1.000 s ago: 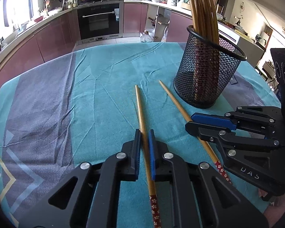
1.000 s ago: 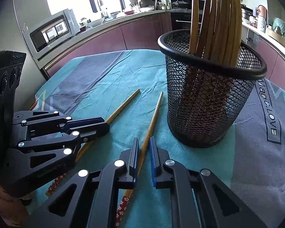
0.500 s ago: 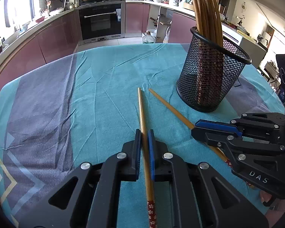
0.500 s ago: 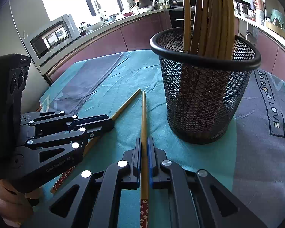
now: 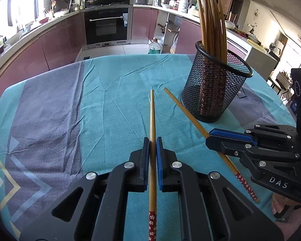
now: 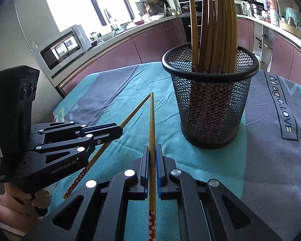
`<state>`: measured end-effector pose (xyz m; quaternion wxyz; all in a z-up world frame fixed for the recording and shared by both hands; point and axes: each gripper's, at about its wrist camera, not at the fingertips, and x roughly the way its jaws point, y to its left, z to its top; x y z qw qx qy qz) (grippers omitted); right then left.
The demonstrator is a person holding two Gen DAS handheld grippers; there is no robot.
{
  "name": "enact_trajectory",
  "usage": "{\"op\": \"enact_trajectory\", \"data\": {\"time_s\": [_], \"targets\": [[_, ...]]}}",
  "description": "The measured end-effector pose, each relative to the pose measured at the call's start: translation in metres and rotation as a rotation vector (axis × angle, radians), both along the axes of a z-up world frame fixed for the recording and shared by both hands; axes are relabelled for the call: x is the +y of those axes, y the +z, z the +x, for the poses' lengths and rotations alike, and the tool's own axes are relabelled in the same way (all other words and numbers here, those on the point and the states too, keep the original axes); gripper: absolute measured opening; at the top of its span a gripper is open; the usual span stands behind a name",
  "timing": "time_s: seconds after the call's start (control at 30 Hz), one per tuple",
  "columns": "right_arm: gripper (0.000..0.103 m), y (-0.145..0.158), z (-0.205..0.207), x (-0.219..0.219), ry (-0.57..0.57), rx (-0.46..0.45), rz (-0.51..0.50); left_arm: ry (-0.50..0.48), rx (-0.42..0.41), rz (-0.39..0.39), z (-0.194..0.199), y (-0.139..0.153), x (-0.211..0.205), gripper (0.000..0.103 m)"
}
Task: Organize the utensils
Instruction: 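Close the left gripper on one chopstick while the right gripper grasps the other, then lift the left gripper's chopstick upright over the mesh cup while the right gripper carries its chopstick there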
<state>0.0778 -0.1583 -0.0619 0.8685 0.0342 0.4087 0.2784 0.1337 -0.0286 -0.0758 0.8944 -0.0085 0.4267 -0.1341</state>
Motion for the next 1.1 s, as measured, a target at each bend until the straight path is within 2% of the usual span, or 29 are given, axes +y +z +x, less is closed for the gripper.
{"op": "enact_trajectory", "data": {"time_s": [0.37,0.73,1.1], "targets": [[0.005,0.018,-0.013,-0.005,0.011,-0.049,0.05,-0.052,-0.017,-0.143,-0.016,0.025,0.013,0.007],[0.005,0.037,-0.021,-0.021,0.007,-0.088,0.112,-0.083,-0.062,-0.194,-0.031,0.047,0.017,0.007],[0.005,0.052,-0.026,-0.034,-0.003,-0.127,0.151,-0.104,-0.12,-0.213,-0.043,0.07,0.018,0.007]]}}
